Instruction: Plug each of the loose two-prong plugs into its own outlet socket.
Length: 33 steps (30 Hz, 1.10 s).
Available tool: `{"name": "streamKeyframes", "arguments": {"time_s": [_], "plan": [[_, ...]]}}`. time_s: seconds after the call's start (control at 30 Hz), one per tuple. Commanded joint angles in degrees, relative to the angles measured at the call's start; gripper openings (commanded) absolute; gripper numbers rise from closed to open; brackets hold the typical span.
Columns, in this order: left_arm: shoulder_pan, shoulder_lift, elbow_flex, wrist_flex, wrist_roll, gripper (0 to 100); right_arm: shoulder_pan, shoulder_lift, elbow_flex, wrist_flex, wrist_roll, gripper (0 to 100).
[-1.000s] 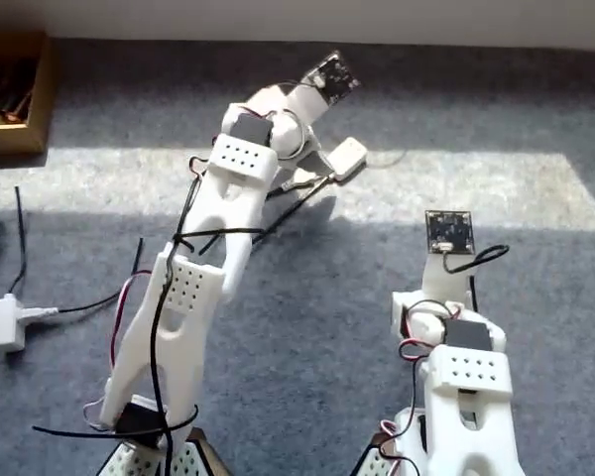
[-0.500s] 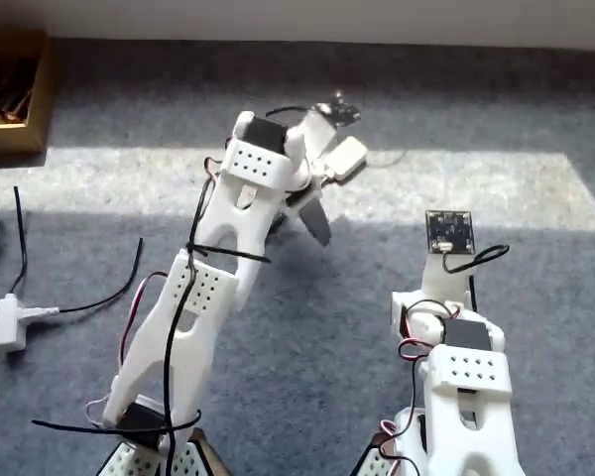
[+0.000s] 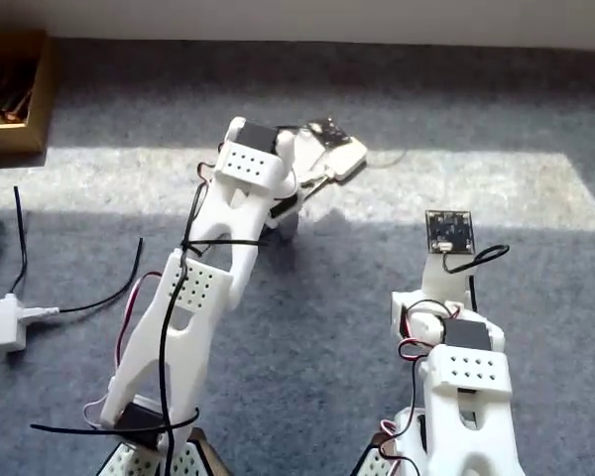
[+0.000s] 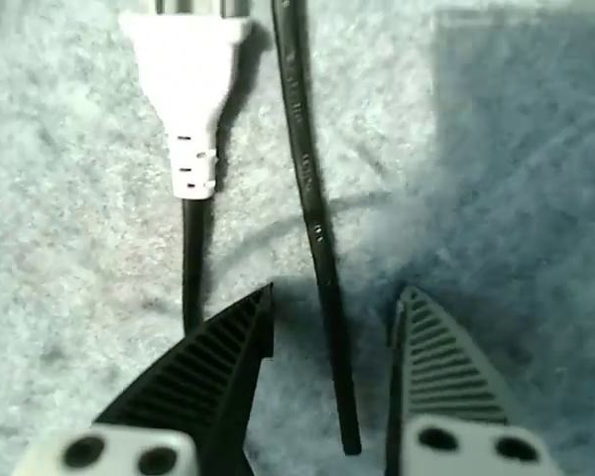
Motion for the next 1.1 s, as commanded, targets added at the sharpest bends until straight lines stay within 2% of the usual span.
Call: {"name": "streamKeyframes", "arguments": {"time_s": [0.0,0.23,0.33,0.4,0.53,0.7,0.9,1.07], "plan": [[-1.2,1.0,0.0,0.2,-0.9,1,0.1,-0.3,-0.3,-0.9,0.4,16.6],[-2.9,3.1,0.7,0.4,-1.1,1,-1.5,0.0,-0.3,-0.9,0.4,16.6],[-4.8,0.3,2.0,0.5,-0.8,0,-1.7,0.0,-0.3,-0.9,0.4,16.6],[-6.0,-3.6,7.3,0.5,-0.8,0,-1.6,0.0,-0.3,-0.9,0.4,16.6],[-7.4,-17.8,28.4,0.5,-1.4,0,-1.6,0.0,-0.3,-0.9,0.4,16.6],[-7.1,-46.4,62.5,0.4,-7.6,0,-1.6,0.0,-0.3,-0.9,0.4,16.6],[-11.5,-83.0,99.6,0.2,-24.8,0,-1.6,0.1,-0.3,-0.9,0.4,16.6],[-20.9,-95.0,118.4,-3.9,-37.6,0,-1.6,0.1,-0.2,-0.9,0.4,16.6]]}}
